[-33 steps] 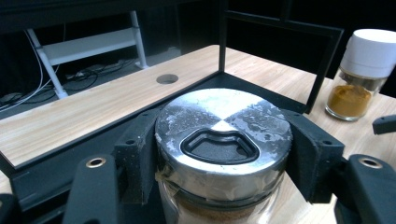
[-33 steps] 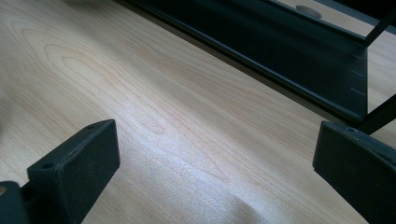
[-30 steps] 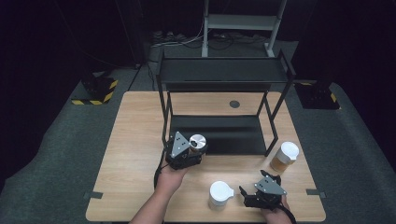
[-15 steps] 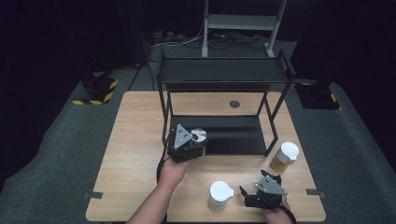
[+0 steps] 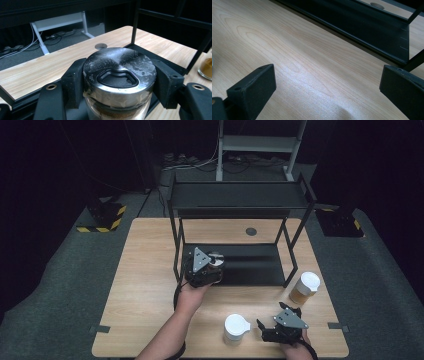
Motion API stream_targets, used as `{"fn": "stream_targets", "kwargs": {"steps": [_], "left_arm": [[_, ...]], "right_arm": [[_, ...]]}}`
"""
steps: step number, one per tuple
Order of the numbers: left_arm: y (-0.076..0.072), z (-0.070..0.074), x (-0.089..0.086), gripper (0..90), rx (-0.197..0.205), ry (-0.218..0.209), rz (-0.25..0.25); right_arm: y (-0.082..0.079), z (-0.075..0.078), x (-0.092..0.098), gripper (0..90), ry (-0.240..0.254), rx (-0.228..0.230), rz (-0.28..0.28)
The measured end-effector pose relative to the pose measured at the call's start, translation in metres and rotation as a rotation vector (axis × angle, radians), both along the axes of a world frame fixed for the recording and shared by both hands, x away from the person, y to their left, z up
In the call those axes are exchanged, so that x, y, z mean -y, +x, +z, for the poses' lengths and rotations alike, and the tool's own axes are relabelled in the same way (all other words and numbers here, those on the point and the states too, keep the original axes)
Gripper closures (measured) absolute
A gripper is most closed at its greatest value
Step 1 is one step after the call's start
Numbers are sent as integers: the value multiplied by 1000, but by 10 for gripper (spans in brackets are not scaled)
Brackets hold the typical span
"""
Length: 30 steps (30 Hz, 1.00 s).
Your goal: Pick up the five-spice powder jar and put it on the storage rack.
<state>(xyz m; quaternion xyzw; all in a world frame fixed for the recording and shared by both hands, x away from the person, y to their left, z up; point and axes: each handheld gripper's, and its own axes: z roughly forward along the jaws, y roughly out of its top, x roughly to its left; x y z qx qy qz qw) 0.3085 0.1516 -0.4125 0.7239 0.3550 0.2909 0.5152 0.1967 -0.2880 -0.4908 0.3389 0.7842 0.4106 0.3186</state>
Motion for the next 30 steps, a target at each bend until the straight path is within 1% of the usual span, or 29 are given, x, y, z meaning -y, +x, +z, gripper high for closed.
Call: {"fn": "stream_targets", "kwargs": {"steps": [3, 9, 11, 14, 17, 18, 19, 20, 22, 30], "left_arm": [[4, -1, 3, 350, -1, -3, 9], [10, -4, 10, 350, 0, 10, 23], [14, -7, 13, 350, -1, 18, 38], [17, -8, 14, 350, -3, 22, 44], [23, -11, 18, 350, -10, 38, 59], [23, -11, 18, 350, -10, 38, 59], [25, -12, 19, 349, -21, 33, 63], [27, -12, 20, 349, -20, 42, 65], [29, -13, 22, 350, -23, 48, 72], [34, -16, 25, 350, -40, 56, 82]], "right_arm": [[0, 0, 0, 2, 1, 0, 0], [0, 0, 1, 2, 7, -1, -1], [0, 0, 1, 2, 6, 1, -1], [0, 0, 1, 1, 4, 2, 1], [0, 0, 1, 2, 3, 2, 2], [0, 0, 1, 2, 3, 2, 2], [0, 0, 1, 1, 5, 2, 2], [0, 0, 1, 1, 5, 2, 2], [0, -1, 1, 1, 9, 2, 0], [-1, -1, 2, 1, 13, 4, 0]]}}
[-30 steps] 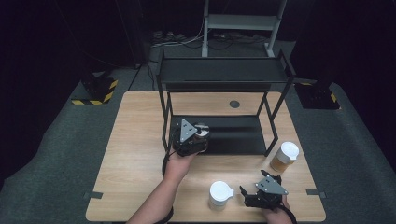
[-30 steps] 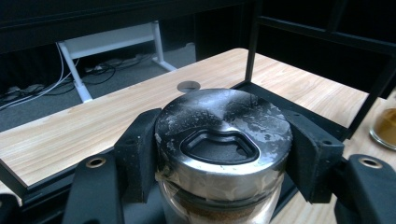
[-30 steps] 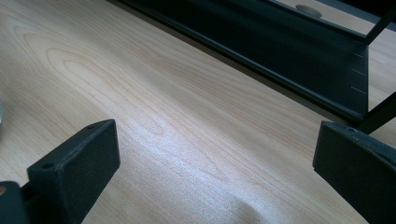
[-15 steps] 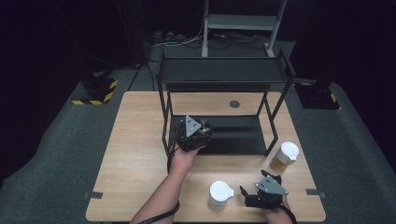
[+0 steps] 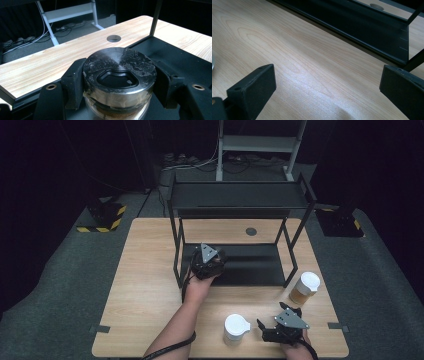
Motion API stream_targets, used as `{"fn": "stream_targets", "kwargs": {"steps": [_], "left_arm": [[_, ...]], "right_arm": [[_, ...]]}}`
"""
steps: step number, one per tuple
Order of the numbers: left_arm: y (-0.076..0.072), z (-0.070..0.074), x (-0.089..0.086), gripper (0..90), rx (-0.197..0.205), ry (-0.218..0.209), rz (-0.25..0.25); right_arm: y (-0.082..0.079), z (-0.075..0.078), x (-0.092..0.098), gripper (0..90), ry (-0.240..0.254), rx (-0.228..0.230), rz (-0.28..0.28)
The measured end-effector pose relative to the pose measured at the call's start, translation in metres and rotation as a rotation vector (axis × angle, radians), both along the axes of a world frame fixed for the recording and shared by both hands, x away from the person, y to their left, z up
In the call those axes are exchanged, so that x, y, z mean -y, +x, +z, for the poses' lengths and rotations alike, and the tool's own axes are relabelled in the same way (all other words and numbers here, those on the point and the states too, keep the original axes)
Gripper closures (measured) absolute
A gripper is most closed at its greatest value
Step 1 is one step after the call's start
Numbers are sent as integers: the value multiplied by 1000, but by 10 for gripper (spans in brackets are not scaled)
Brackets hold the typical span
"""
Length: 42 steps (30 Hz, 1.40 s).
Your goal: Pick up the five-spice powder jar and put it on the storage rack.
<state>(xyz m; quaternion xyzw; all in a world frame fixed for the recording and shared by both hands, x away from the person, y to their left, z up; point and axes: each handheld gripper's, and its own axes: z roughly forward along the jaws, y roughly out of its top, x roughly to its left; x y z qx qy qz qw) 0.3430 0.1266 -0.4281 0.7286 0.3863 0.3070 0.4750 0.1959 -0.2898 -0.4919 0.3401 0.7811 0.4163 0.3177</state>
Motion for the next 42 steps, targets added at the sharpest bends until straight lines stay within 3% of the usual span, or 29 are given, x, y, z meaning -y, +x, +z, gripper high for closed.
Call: {"fn": "stream_targets", "kwargs": {"steps": [27, 37, 42], "left_arm": [[9, -7, 9, 349, -22, 24, 3], [7, -7, 5, 338, -34, 25, 10], [7, -9, 0, 336, -42, 6, 14]], "right_arm": [[0, 0, 3, 1, 13, -2, 6], [0, 0, 2, 1, 5, 1, 7], [1, 0, 3, 2, 12, -2, 7]]}}
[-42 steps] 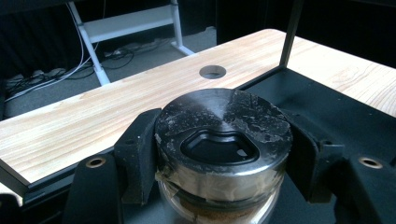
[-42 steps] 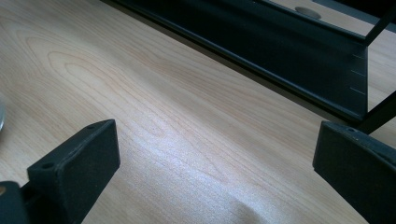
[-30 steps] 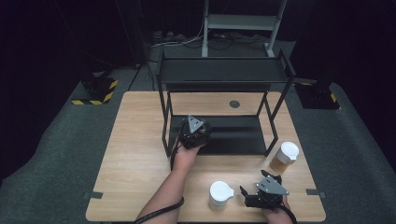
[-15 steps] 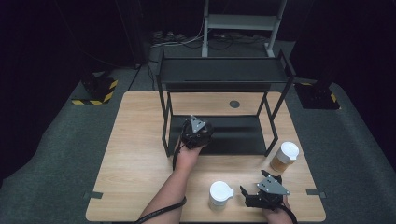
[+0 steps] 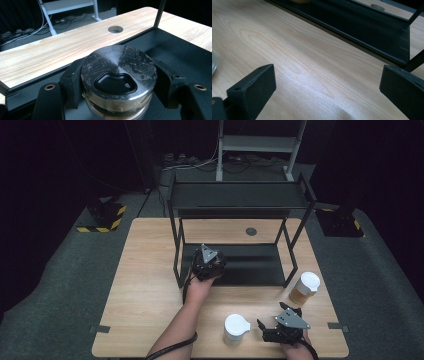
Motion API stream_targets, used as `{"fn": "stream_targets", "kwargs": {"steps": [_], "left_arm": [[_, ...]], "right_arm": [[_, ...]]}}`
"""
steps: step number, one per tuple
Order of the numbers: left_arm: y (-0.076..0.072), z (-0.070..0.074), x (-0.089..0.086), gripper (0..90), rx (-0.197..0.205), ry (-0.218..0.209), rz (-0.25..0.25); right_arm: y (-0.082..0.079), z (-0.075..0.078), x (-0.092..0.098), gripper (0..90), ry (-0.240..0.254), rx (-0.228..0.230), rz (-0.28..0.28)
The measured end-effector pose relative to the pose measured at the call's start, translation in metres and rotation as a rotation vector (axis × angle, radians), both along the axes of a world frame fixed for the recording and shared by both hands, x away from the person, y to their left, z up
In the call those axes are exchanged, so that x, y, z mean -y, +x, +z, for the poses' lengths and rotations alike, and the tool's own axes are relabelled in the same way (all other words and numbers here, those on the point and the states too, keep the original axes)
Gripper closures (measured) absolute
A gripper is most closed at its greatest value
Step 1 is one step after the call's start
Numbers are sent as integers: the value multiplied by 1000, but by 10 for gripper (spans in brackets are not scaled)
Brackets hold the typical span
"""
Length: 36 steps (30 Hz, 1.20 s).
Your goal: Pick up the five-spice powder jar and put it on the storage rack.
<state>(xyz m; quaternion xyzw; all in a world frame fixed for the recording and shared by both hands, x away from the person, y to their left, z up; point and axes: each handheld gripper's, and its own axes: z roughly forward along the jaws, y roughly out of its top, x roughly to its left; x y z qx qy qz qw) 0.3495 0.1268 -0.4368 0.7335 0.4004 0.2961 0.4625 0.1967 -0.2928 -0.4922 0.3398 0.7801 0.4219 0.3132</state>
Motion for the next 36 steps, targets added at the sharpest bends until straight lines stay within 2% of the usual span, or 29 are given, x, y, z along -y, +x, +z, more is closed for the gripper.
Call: {"fn": "stream_targets", "kwargs": {"steps": [11, 13, 18, 20, 24, 30, 36], "left_arm": [[1, 0, -1, 331, -3, -2, -1], [0, 2, 1, 317, 1, 16, 1], [0, 3, 4, 133, -14, 34, 19], [3, 4, 2, 111, -41, 12, 23], [0, 3, -3, 24, -27, -1, 7], [-5, 5, -9, 15, -21, -31, -2], [-10, 8, -12, 13, -15, -35, -11]], "right_arm": [[0, 0, 0, 1, -1, 1, 1], [0, 0, 0, 1, 1, 0, 1], [1, 0, 0, 1, 1, -3, 4], [1, 0, 1, 1, 1, -2, 4], [1, 0, 1, 1, 0, -3, 4], [1, 1, -1, 1, -8, -4, 5], [0, 0, -1, 1, -6, -2, 5]]}}
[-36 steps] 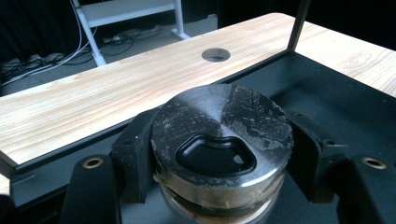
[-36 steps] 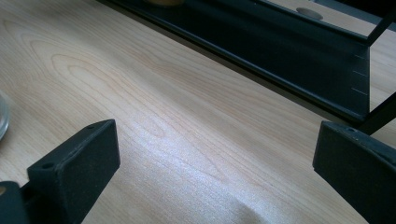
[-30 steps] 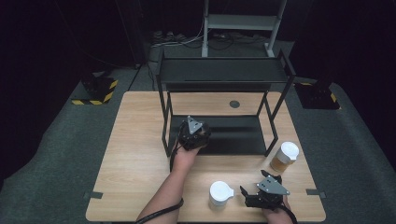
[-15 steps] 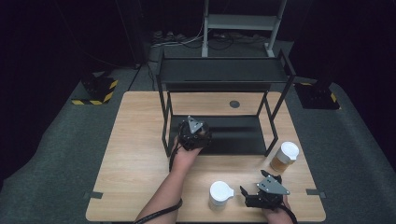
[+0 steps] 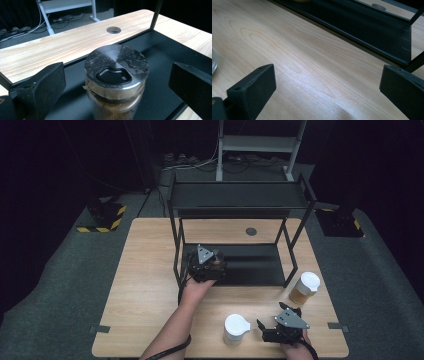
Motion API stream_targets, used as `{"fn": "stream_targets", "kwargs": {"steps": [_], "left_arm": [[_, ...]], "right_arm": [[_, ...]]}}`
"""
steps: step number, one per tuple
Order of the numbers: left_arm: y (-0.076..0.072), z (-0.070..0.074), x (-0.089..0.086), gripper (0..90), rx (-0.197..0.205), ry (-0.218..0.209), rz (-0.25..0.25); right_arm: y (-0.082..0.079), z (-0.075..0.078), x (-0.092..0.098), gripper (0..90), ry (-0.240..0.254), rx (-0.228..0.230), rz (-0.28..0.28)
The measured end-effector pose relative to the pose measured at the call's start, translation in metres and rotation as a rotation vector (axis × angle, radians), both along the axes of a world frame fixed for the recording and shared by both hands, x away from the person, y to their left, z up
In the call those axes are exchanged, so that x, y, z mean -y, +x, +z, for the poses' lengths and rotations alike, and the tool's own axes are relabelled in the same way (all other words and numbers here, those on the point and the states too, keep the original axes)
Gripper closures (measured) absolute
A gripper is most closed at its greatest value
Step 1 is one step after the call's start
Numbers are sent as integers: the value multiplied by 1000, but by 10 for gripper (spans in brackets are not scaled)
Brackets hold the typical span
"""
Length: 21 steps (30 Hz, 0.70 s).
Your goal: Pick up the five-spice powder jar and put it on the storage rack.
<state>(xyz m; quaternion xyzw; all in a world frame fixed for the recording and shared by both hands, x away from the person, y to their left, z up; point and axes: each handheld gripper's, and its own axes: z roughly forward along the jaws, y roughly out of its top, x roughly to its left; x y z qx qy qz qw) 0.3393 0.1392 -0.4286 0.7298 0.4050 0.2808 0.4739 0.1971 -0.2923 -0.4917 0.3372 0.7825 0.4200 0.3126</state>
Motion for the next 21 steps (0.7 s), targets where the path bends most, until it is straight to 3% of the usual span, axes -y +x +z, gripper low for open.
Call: {"fn": "stream_targets", "kwargs": {"steps": [21], "left_arm": [[-38, 16, -13, 7, 51, -4, -22]], "right_arm": [[0, 0, -1, 1, -4, -1, 0]]}}
